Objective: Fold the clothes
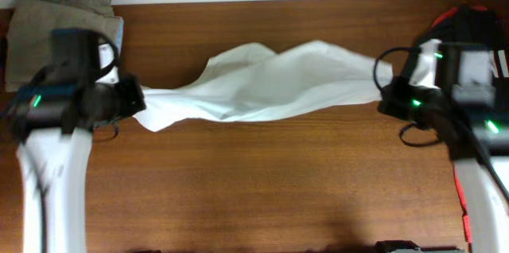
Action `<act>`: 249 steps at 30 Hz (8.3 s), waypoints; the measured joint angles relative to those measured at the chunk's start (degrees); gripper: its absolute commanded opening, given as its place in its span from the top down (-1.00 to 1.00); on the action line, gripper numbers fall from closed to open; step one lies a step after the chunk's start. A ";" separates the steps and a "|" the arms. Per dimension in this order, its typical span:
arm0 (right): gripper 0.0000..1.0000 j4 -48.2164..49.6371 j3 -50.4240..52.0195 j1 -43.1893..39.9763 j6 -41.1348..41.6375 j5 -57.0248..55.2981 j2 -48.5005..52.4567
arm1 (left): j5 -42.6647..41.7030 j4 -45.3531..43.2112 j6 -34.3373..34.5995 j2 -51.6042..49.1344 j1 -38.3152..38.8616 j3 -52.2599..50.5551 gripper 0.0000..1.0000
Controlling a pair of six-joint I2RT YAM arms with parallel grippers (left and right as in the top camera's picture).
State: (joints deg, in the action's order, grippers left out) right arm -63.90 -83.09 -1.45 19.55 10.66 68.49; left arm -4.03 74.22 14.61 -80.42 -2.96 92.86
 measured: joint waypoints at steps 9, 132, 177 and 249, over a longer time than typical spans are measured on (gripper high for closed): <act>0.92 -22.14 -45.99 0.00 1.36 -3.13 -8.31 | 0.15 9.14 0.66 26.14 0.00 38.29 0.99; 0.92 -26.32 24.41 -11.15 14.40 -5.51 -13.07 | -4.76 -5.95 13.27 19.32 11.65 -39.89 0.99; 0.56 23.34 50.58 -11.19 16.33 16.39 15.13 | -14.08 -28.39 9.16 -22.84 -8.57 -36.76 0.98; 0.92 14.97 9.90 -0.90 -8.74 5.25 44.89 | -4.68 -53.24 -6.82 -28.61 -11.41 -30.58 0.99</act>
State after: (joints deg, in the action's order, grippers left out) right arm -48.93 -73.19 -2.35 10.81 15.90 113.38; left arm -8.71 20.97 7.79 -109.03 -14.37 62.28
